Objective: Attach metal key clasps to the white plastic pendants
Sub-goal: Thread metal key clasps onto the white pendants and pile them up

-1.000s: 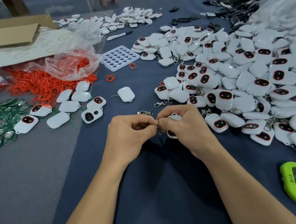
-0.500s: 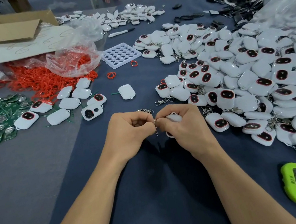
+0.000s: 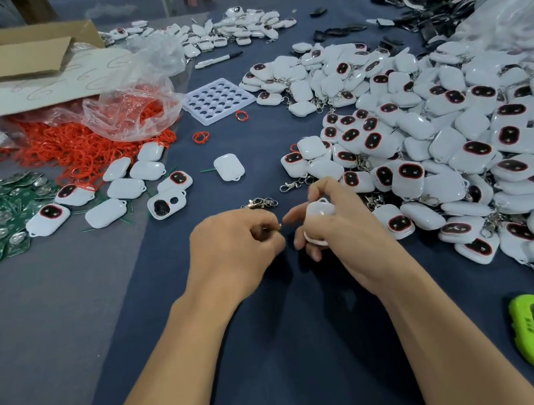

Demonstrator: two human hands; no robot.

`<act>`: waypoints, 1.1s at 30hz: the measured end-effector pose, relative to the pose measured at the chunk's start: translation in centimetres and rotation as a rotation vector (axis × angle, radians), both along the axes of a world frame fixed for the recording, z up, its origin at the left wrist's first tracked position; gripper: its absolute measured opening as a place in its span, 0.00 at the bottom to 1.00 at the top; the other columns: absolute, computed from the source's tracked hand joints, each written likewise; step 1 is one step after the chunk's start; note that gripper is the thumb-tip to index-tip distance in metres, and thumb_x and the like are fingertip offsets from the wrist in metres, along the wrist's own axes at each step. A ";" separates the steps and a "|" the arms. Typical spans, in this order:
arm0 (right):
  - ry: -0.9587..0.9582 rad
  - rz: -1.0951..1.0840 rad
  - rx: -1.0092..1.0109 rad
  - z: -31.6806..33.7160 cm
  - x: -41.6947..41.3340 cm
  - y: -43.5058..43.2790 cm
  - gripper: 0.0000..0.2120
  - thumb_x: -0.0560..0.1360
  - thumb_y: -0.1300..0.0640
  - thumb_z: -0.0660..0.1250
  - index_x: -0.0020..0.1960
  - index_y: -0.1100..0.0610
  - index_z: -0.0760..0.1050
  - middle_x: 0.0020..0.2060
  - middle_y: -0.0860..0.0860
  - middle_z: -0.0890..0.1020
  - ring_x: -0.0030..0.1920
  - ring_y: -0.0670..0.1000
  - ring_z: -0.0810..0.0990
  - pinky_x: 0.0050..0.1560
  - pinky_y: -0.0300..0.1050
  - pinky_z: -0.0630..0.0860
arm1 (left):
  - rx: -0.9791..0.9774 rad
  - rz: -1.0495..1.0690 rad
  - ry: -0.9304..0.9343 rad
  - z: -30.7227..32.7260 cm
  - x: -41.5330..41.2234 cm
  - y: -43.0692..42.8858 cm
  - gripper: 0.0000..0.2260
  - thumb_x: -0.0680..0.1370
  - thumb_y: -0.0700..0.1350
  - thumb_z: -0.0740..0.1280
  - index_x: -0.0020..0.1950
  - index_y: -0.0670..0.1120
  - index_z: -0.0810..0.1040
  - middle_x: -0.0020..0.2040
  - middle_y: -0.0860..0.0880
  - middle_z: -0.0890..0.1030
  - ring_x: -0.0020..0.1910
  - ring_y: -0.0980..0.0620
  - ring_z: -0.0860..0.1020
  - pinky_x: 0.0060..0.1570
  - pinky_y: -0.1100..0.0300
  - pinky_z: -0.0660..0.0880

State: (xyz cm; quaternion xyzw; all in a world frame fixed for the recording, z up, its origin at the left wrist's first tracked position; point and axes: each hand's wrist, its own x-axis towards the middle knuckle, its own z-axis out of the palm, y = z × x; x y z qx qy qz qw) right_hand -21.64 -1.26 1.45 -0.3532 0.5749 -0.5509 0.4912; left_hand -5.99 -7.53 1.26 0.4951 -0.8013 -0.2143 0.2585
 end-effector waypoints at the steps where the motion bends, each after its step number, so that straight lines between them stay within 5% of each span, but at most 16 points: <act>1: -0.044 0.049 -0.020 0.0 -0.3 0.2 0.16 0.64 0.67 0.60 0.50 0.56 0.67 0.45 0.57 0.86 0.37 0.55 0.83 0.31 0.44 0.74 | 0.026 -0.022 0.019 0.0 0.1 0.0 0.06 0.66 0.54 0.67 0.41 0.64 0.78 0.32 0.59 0.76 0.32 0.55 0.73 0.33 0.59 0.71; 6: -0.092 0.073 -0.031 0.2 -1.9 0.7 0.19 0.76 0.76 0.63 0.58 0.58 0.82 0.48 0.58 0.84 0.44 0.53 0.85 0.35 0.40 0.78 | 0.093 -0.144 0.006 -0.4 0.4 0.2 0.07 0.70 0.47 0.70 0.43 0.60 0.80 0.28 0.55 0.73 0.31 0.56 0.70 0.31 0.63 0.67; 9: 0.011 -0.010 -0.010 0.0 -1.1 0.3 0.20 0.73 0.68 0.67 0.61 0.52 0.78 0.40 0.57 0.84 0.36 0.53 0.80 0.30 0.40 0.72 | 0.117 -0.194 -0.054 -0.4 0.1 -0.1 0.05 0.71 0.47 0.71 0.41 0.59 0.80 0.29 0.56 0.75 0.31 0.56 0.71 0.31 0.65 0.66; 13: 0.104 -0.281 0.013 -0.3 -0.9 0.2 0.12 0.70 0.62 0.74 0.49 0.50 0.75 0.42 0.60 0.84 0.32 0.49 0.77 0.33 0.42 0.72 | 0.149 -0.210 -0.061 -0.5 0.2 -0.3 0.06 0.72 0.48 0.71 0.40 0.61 0.80 0.29 0.59 0.76 0.31 0.58 0.72 0.30 0.69 0.64; 16: 0.298 -0.243 -0.011 -0.5 -1.3 0.4 0.09 0.71 0.61 0.78 0.43 0.48 0.84 0.36 0.47 0.84 0.35 0.45 0.78 0.40 0.45 0.76 | 0.170 -0.220 -0.059 -0.5 0.1 -0.5 0.06 0.72 0.48 0.71 0.38 0.61 0.80 0.27 0.58 0.74 0.30 0.57 0.71 0.31 0.65 0.64; 18: 0.421 -0.214 -0.003 -0.8 -1.1 0.3 0.10 0.71 0.57 0.78 0.48 0.43 0.85 0.37 0.41 0.84 0.36 0.42 0.79 0.43 0.42 0.77 | 0.187 -0.223 -0.059 -0.4 0.1 -0.7 0.08 0.72 0.48 0.71 0.37 0.61 0.80 0.26 0.56 0.73 0.28 0.56 0.70 0.31 0.64 0.65; 21: 0.543 -0.192 0.033 -1.5 -0.9 0.1 0.16 0.74 0.55 0.73 0.58 0.39 0.76 0.35 0.36 0.80 0.36 0.40 0.77 0.39 0.32 0.72 | 0.190 -0.231 -0.055 -0.4 0.1 -0.8 0.07 0.72 0.47 0.71 0.38 0.60 0.80 0.26 0.56 0.72 0.28 0.56 0.69 0.31 0.63 0.66; 24: 0.559 -0.191 0.030 -1.6 -1.0 0.0 0.12 0.75 0.55 0.72 0.51 0.42 0.71 0.35 0.43 0.79 0.34 0.43 0.75 0.36 0.37 0.69 | 0.184 -0.238 -0.050 -0.4 0.1 -0.7 0.07 0.72 0.47 0.71 0.39 0.60 0.81 0.26 0.56 0.72 0.28 0.56 0.69 0.30 0.63 0.65; 33: 0.560 -0.132 0.014 -1.4 -1.1 -0.1 0.10 0.76 0.57 0.74 0.46 0.46 0.74 0.33 0.45 0.79 0.32 0.40 0.74 0.33 0.31 0.69 | 0.200 -0.227 -0.042 -0.6 0.0 -0.7 0.11 0.71 0.48 0.71 0.46 0.65 0.81 0.27 0.57 0.74 0.28 0.57 0.70 0.30 0.63 0.67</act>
